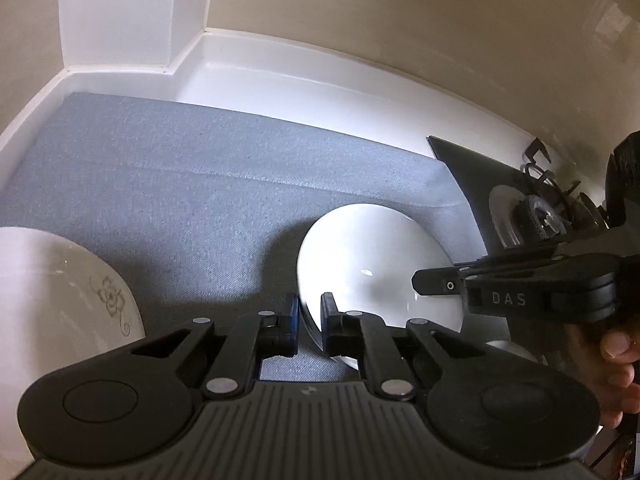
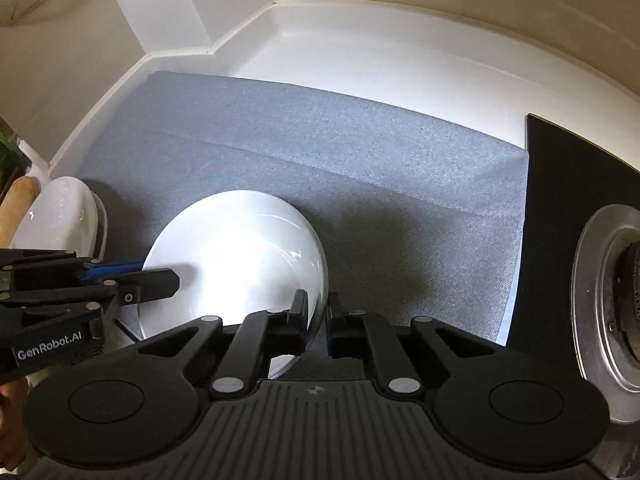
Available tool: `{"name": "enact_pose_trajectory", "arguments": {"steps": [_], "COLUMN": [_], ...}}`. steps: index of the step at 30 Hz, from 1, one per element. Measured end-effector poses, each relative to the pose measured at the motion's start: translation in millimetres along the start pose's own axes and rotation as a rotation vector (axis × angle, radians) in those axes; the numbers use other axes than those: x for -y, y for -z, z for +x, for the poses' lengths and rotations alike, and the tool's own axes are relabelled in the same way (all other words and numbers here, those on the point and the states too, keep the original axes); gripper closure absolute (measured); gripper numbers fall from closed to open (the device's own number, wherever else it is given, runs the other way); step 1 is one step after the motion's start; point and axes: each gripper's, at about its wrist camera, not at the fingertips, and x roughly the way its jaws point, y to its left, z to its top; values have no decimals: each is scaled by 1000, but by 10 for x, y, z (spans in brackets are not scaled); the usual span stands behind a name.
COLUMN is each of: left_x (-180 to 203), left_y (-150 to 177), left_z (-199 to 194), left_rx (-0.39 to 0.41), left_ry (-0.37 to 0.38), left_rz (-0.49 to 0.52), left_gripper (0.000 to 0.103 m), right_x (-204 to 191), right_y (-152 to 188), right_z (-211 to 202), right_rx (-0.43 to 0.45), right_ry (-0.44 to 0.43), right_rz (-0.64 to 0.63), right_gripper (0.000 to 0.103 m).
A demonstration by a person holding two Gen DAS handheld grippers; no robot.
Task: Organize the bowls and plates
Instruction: 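Lower the blue-patterned bowl onto the stack while the left gripper grasps its rim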
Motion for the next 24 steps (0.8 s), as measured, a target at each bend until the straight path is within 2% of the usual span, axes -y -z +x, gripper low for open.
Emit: {"name": "enact_pose_trajectory", "arguments": {"steps": [5,11,15,19,24], "left_x": [11,143,259,337,408], "left_y": [-29,-139,-178,-110,76], "left_z": [-106,-438,-718,-933,-1010], "left_rx": [31,113,129,103,26], "left_ry": [13,42,72,100,114], "left_rz": [-6,15,37,55,65], "left_gripper": [92,92,92,92,92], "right_x": [-30,-96,-86,-102,-98], "right_y": [-59,-209,-211,-75,199], "right_z": [-115,-561,-887,-1135,-1201], "right_rx": [28,112,140,135,76], "right_ry": [13,38,37,32,17], "right_rz": [13,15,30,47,84], "right_gripper": [95,97,97,97,96]}}
